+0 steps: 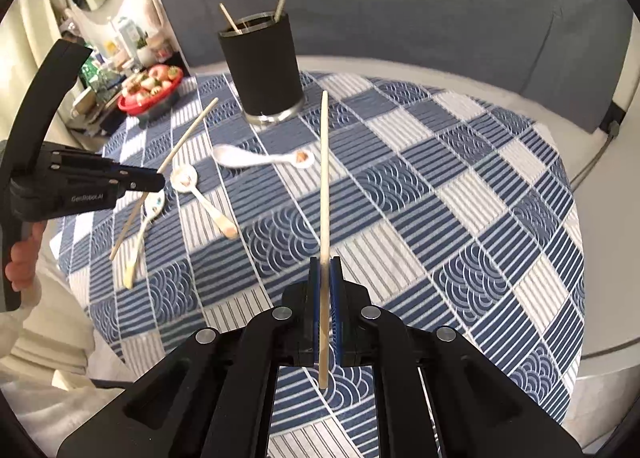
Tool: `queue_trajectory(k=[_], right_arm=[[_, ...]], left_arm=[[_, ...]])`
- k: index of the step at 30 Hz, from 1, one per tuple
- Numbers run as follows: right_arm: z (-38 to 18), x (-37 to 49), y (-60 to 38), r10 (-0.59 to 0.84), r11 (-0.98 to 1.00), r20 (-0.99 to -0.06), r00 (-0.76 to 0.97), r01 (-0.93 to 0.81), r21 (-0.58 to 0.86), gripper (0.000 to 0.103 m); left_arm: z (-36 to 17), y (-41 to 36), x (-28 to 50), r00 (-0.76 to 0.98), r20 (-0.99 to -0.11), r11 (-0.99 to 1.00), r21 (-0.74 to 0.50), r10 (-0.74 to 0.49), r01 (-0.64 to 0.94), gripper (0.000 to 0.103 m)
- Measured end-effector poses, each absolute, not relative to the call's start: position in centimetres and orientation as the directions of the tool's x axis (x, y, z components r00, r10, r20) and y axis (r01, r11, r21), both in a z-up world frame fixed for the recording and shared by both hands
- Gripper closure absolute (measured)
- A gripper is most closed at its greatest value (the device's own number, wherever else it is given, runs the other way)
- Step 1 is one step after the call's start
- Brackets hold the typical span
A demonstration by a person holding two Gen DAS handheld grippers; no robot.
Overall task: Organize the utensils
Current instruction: 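Lift both held chopsticks upright and carry them above the black cup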
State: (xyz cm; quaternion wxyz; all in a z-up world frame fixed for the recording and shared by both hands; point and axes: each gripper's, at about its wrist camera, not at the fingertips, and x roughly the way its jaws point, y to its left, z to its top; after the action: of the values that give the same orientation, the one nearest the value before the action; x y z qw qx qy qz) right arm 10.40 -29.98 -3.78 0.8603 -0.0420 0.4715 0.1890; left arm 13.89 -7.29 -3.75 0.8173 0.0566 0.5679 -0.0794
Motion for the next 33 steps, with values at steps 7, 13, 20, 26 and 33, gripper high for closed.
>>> queue_trajectory(k=[7,13,20,26,33], right_arm=[[-0.4,12.3,-30.0,0.372,0.909,-0.758,0.535,-0.375,0.181,0.098],[1.7,15.0,-29.5,0.414,0.897,-0.708,0.572,-0.389,0.210,0.098],[3.4,19.6,-27.9,0.442,0.886,-0.659,0.608,-0.413,0.213,0.098],[4.3,23.9,-26.1,0.491,0.860,-0.629,0.602,-0.450,0.240,0.098],[5.0,27.8,-24.2,0.565,0.820,-0.571,0.595,-0.478,0.313,0.098]], left_arm=[[0.1,-5.5,15.8,0.405,-0.914,0.986,0.039,-0.031,0.162,0.098],[2.8,-3.9,18.6,0.451,-0.893,0.989,0.060,-0.009,0.138,0.098],[5.0,-3.0,22.9,0.485,-0.875,0.985,0.081,-0.003,0.152,0.098],[6.5,-2.5,26.6,0.510,-0.859,0.983,0.049,-0.048,0.175,0.098],[7.0,-1.4,30.6,0.532,-0.837,0.982,-0.030,-0.128,0.189,0.098]])
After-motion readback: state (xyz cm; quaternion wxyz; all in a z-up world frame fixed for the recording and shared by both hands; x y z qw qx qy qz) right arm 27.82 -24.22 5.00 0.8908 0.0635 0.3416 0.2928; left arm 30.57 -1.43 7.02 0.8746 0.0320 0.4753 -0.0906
